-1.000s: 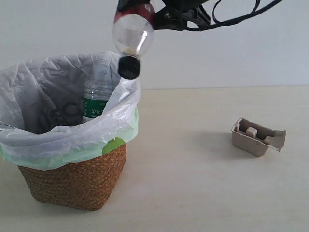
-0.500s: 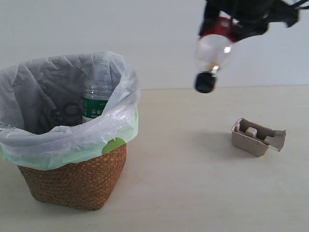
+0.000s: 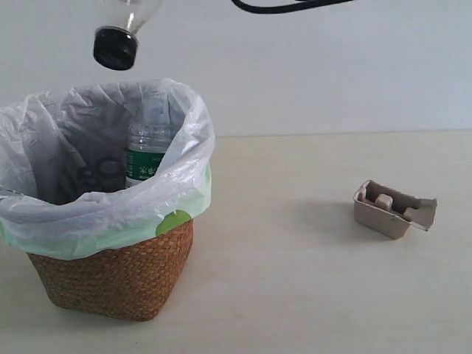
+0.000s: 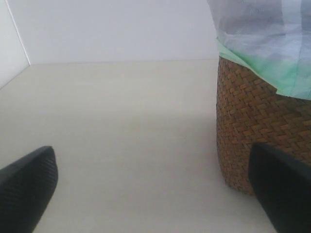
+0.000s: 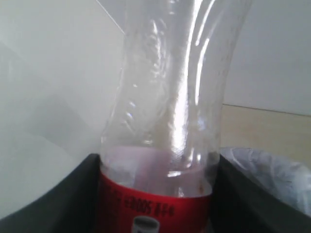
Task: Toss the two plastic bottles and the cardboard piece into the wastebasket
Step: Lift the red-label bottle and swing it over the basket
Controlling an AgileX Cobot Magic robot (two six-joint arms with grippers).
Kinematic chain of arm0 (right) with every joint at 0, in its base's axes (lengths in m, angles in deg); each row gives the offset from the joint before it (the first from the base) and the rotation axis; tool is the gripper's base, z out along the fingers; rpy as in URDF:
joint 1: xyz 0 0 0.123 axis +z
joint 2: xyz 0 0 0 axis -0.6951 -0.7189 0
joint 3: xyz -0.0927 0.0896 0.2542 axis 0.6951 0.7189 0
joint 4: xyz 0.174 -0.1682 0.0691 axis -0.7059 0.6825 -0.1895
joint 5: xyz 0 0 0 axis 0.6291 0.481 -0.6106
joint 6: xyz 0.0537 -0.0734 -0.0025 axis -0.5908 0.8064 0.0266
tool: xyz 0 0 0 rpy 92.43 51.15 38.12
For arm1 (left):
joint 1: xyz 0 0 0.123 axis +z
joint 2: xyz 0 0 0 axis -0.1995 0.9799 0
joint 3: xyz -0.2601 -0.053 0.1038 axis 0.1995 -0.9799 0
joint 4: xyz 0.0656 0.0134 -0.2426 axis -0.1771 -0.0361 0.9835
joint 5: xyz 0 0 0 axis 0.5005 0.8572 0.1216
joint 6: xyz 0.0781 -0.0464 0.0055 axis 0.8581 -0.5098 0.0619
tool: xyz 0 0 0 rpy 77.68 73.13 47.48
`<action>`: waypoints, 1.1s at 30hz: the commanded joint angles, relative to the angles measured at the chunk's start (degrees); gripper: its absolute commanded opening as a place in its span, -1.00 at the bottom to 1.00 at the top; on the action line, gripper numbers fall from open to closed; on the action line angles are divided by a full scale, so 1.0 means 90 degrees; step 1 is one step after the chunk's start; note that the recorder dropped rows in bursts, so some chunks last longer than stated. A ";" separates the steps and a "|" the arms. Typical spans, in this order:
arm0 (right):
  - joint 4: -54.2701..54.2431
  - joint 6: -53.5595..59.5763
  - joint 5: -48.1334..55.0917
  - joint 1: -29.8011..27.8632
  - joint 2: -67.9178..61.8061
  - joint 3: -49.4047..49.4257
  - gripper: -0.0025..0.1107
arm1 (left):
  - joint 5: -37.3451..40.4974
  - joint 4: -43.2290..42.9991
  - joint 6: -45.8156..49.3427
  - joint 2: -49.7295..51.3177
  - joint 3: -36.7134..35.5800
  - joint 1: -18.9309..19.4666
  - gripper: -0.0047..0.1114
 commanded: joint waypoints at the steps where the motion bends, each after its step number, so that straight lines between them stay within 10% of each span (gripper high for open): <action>1: 0.1762 -0.0457 0.0105 -0.0058 0.0036 -0.0021 -0.96 | -0.0040 0.0013 -0.0056 -0.0020 0.0024 0.0015 0.94; 10: 0.9360 -0.5993 0.2772 -0.0073 0.0062 -0.0021 -0.96 | -0.0040 0.0013 -0.0056 -0.0020 0.0024 0.0015 0.94; 16: 1.0614 -0.6598 0.3877 -0.0073 0.0159 -0.0021 -0.96 | -0.0040 0.0013 -0.0056 -0.0020 0.0024 0.0015 0.94; 22: 0.8218 -0.6469 0.2919 -0.0061 0.0159 -0.0021 -0.96 | -0.0040 0.0013 -0.0056 -0.0020 0.0024 0.0015 0.94; 27: 0.2445 -0.3057 0.0792 0.0046 0.0155 -0.0161 -0.86 | -0.0040 0.0013 -0.0056 -0.0020 0.0024 0.0015 0.94; 30: -0.0025 -0.1162 0.0301 0.0123 0.0018 -0.0272 -0.26 | -0.0040 0.0013 -0.0056 -0.0020 0.0024 0.0015 0.94; 33: 0.0242 -0.1183 0.0516 0.0123 -0.0150 -0.0533 0.88 | -0.0040 0.0013 -0.0056 -0.0020 0.0024 0.0015 0.94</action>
